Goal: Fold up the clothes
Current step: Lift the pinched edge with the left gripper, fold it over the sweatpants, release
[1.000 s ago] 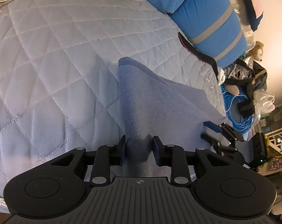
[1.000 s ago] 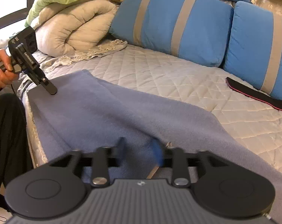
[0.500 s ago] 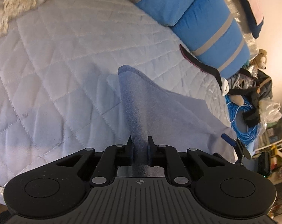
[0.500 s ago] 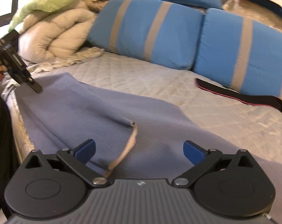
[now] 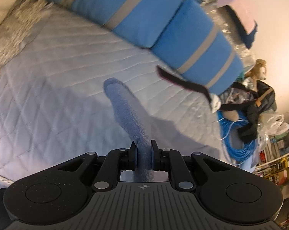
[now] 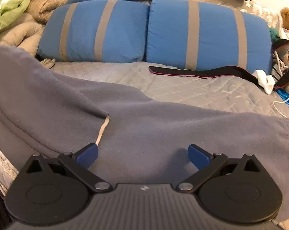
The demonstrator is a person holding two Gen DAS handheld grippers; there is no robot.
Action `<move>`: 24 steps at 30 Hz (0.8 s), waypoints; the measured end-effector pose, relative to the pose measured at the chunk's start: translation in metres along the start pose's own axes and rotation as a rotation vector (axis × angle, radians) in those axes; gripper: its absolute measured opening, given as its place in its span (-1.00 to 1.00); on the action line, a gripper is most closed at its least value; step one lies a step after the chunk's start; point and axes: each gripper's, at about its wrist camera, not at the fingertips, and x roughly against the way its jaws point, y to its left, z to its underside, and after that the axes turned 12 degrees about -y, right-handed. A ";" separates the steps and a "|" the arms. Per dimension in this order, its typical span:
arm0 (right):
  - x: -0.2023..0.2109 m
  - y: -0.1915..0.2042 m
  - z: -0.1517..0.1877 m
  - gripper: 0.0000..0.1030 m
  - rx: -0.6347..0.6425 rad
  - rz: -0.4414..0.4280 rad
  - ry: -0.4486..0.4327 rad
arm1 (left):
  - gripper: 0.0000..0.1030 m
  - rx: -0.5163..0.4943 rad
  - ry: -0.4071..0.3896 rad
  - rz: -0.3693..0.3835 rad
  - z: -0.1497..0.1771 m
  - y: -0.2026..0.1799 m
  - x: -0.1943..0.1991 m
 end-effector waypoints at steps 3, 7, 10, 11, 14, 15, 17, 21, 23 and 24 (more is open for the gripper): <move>0.009 -0.005 0.002 1.00 -0.004 0.007 -0.024 | -0.78 -0.039 -0.014 0.012 -0.004 -0.041 0.002; 0.026 -0.018 0.000 1.00 -0.033 0.005 -0.037 | -0.78 -0.111 -0.017 0.033 -0.003 -0.099 -0.006; 0.038 -0.029 -0.001 1.00 -0.068 -0.008 -0.034 | -0.78 -0.179 -0.011 0.053 0.004 -0.144 -0.020; 0.043 -0.033 -0.001 1.00 -0.080 -0.011 -0.033 | -0.78 -0.196 -0.004 0.065 0.008 -0.158 -0.027; 0.059 -0.044 0.000 1.00 -0.087 0.003 -0.042 | -0.78 -0.237 0.020 0.105 0.022 -0.197 -0.048; 0.064 -0.047 0.001 1.00 -0.086 0.012 -0.045 | -0.78 -0.250 0.031 0.119 0.027 -0.208 -0.055; 0.073 -0.055 0.002 1.00 -0.084 0.033 -0.050 | -0.78 -0.275 0.055 0.146 0.039 -0.231 -0.071; 0.090 -0.076 0.005 1.00 -0.134 0.069 -0.032 | -0.78 -0.314 0.096 0.180 0.062 -0.272 -0.111; 0.097 -0.086 0.005 1.00 -0.166 0.080 -0.030 | -0.74 -0.324 0.115 0.205 0.072 -0.286 -0.132; 0.101 -0.090 0.005 1.00 -0.171 0.087 -0.030 | -0.70 -0.324 0.131 0.224 0.076 -0.292 -0.141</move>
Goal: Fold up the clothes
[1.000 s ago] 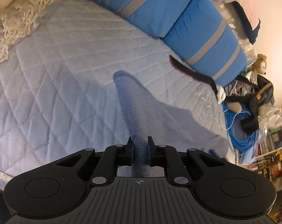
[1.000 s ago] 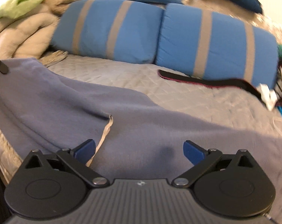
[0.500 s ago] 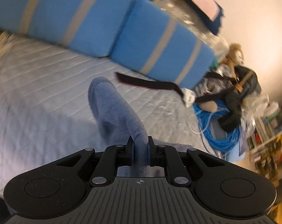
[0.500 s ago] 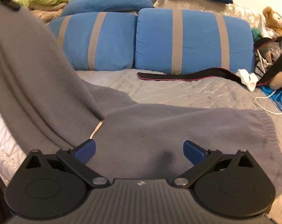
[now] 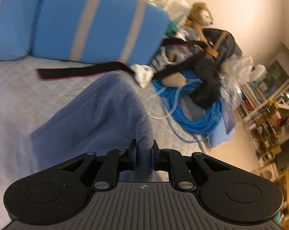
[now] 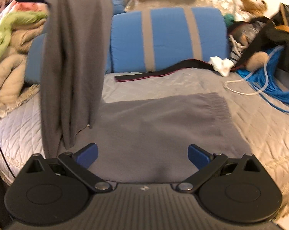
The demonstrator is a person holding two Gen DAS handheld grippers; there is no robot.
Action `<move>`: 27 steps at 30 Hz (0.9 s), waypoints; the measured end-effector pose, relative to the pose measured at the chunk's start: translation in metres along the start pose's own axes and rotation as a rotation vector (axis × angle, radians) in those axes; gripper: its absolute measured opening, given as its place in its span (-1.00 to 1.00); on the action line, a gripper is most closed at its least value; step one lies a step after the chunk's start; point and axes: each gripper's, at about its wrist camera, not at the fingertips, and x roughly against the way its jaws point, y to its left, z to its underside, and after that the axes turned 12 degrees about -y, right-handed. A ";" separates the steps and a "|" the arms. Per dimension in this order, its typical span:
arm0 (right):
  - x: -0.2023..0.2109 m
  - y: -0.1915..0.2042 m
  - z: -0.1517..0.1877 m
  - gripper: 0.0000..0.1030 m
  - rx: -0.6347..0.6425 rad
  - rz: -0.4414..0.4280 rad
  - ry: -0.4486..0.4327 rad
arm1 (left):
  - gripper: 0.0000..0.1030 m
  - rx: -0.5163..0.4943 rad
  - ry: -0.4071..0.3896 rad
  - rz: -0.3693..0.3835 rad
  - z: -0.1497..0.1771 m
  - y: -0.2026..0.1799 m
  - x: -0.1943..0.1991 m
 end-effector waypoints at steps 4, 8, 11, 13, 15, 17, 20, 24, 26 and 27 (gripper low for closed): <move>0.011 -0.015 0.000 1.00 0.005 0.035 0.002 | -0.55 0.033 0.045 0.124 0.007 -0.010 -0.027; 0.019 -0.030 0.004 1.00 -0.008 0.066 0.011 | -0.14 0.008 0.023 0.164 0.009 -0.010 -0.025; 0.024 -0.036 0.004 1.00 -0.016 0.071 0.001 | 0.03 -0.016 -0.013 0.129 0.011 0.001 -0.020; 0.025 -0.041 0.003 1.00 -0.029 0.070 -0.019 | 0.07 -0.023 -0.019 0.091 0.016 0.017 -0.015; 0.022 -0.047 0.000 1.00 -0.048 0.064 -0.036 | 0.14 -0.023 -0.018 0.058 0.020 0.034 -0.011; 0.018 -0.057 -0.002 1.00 -0.093 0.052 -0.061 | 0.20 -0.012 -0.002 0.034 0.025 0.053 -0.006; 0.009 -0.075 -0.003 0.96 -0.179 0.017 -0.084 | 0.21 0.002 0.028 0.002 0.035 0.079 0.001; -0.006 -0.094 -0.004 0.66 -0.226 0.032 -0.097 | 0.21 0.020 0.067 -0.026 0.053 0.109 0.008; -0.012 -0.101 -0.005 0.53 -0.250 0.022 -0.095 | 0.22 0.037 0.082 -0.034 0.061 0.124 0.012; -0.015 -0.104 -0.005 0.42 -0.260 0.013 -0.092 | 0.22 0.049 0.088 -0.040 0.065 0.131 0.013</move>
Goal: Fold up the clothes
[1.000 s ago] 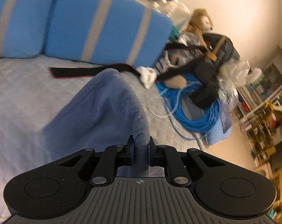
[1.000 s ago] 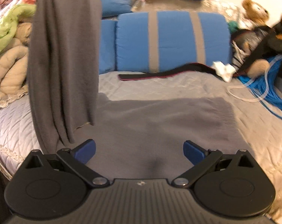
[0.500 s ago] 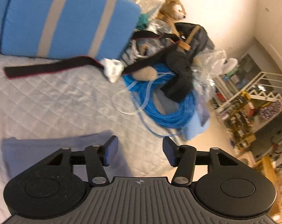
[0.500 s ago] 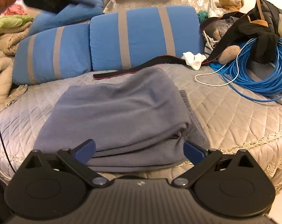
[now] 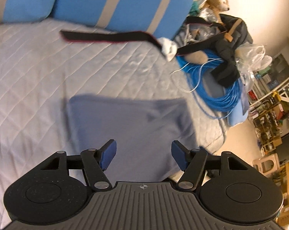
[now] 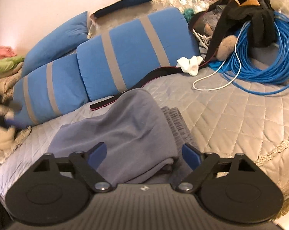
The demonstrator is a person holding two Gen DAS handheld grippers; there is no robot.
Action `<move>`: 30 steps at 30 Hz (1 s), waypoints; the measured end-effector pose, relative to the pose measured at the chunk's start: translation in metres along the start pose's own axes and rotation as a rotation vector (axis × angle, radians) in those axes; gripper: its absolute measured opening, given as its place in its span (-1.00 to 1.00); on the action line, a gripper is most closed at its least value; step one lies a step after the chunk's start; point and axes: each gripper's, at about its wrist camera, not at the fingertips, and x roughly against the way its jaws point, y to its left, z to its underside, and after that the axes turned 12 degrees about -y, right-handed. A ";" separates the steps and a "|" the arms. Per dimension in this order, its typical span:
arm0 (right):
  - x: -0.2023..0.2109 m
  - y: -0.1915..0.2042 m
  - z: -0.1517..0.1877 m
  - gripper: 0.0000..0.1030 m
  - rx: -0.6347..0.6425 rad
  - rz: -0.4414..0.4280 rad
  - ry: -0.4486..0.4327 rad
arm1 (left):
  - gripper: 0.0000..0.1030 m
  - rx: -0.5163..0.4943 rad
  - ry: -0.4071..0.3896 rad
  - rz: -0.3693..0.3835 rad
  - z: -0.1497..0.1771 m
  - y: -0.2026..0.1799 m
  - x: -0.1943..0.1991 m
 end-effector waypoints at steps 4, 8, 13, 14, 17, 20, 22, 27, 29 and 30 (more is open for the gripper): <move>-0.010 -0.014 0.002 0.21 -0.088 -0.024 0.017 | 0.22 0.068 0.019 -0.029 0.012 0.029 -0.001; -0.018 -0.032 0.006 -0.16 -0.211 -0.021 0.038 | 0.22 0.104 0.036 -0.039 0.018 0.045 -0.002; -0.020 -0.048 0.004 -0.95 -0.359 0.004 0.104 | 0.22 0.116 0.046 -0.035 0.022 0.052 -0.003; -0.018 -0.047 0.000 -0.96 -0.379 0.006 0.111 | 0.22 0.116 0.047 -0.031 0.022 0.053 -0.003; -0.010 -0.041 -0.015 -0.98 -0.407 0.016 0.130 | 0.22 0.114 0.053 -0.029 0.024 0.053 -0.006; -0.005 -0.038 -0.028 -0.99 -0.409 0.035 0.157 | 0.22 0.112 0.061 -0.029 0.027 0.053 -0.007; -0.002 -0.044 -0.031 -0.99 -0.441 0.048 0.180 | 0.22 0.115 0.064 -0.026 0.028 0.053 -0.008; -0.006 -0.049 -0.027 -0.74 -0.345 0.093 0.213 | 0.22 0.124 0.063 -0.027 0.032 0.057 -0.010; -0.007 -0.048 -0.024 -0.17 -0.294 0.108 0.203 | 0.22 0.126 0.061 -0.025 0.033 0.058 -0.011; -0.005 -0.046 -0.024 -0.03 -0.256 0.111 0.184 | 0.22 0.125 0.058 -0.020 0.033 0.058 -0.011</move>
